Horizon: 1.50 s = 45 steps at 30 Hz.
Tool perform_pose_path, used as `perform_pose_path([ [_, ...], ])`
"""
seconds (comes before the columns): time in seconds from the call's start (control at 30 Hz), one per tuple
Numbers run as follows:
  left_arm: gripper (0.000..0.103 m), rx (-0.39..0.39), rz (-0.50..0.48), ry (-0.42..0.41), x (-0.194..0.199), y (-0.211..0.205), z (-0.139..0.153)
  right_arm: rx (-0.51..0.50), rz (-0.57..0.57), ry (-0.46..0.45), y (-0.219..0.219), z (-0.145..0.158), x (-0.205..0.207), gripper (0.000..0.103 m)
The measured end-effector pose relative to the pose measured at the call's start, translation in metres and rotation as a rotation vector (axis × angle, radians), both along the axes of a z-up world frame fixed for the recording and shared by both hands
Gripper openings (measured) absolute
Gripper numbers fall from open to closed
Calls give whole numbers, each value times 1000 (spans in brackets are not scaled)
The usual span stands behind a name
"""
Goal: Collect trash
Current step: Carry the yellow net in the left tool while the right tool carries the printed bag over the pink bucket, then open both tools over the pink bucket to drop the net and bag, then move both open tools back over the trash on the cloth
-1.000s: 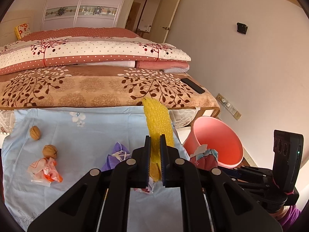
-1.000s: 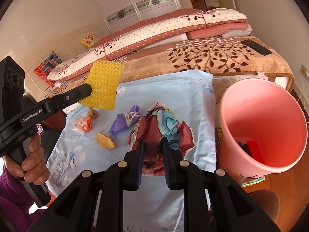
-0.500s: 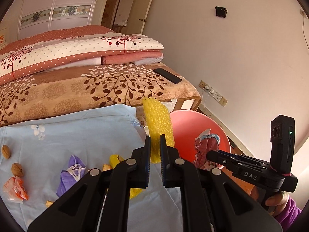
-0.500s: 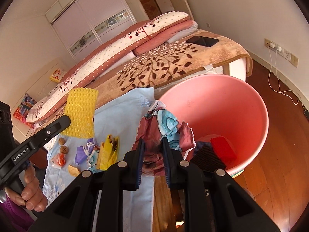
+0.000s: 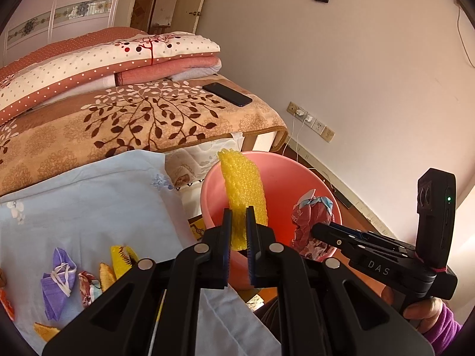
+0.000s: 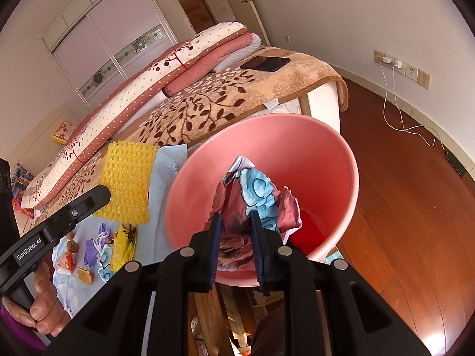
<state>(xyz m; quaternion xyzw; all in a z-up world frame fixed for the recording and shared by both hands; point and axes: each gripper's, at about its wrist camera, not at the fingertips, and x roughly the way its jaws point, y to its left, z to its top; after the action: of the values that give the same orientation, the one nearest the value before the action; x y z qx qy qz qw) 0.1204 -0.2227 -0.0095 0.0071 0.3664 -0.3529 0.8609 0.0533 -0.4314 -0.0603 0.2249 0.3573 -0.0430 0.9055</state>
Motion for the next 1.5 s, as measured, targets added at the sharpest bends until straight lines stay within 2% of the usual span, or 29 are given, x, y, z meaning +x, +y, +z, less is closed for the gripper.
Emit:
perform_pose_path([
  [0.27, 9, 8, -10, 35, 5, -14, -9, -2, -22, 9, -6, -5, 0, 20],
  [0.3, 11, 9, -13, 36, 5, -15, -9, -3, -23, 10, -7, -6, 0, 20],
  [0.4, 31, 1, -17, 64, 8, -16, -12, -9, -30, 13, -7, -7, 0, 20],
  [0.57, 34, -11, -12, 89, 8, -13, -12, -18, -42, 14, -7, -7, -1, 22],
  [0.67, 34, -9, -10, 81, 7, -9, -10, -42, -53, 11, -6, -4, -2, 30],
  [0.73, 34, -15, -3, 76, 5, -4, -7, -59, -65, 2, -4, -1, -4, 44],
  [0.8, 34, -20, 4, 71, 3, 1, -4, -73, -74, -6, -2, 1, -7, 47],
  [1.13, 34, -41, 94, 19, -6, 46, 15, -92, -33, -67, 27, 22, -15, 52],
  [1.23, 34, -51, 145, 2, -7, 69, 21, -91, -11, -91, 41, 27, -16, 57],
  [1.5, 34, -59, 305, -46, -6, 135, 36, -104, 91, -112, 86, 35, -13, 58],
])
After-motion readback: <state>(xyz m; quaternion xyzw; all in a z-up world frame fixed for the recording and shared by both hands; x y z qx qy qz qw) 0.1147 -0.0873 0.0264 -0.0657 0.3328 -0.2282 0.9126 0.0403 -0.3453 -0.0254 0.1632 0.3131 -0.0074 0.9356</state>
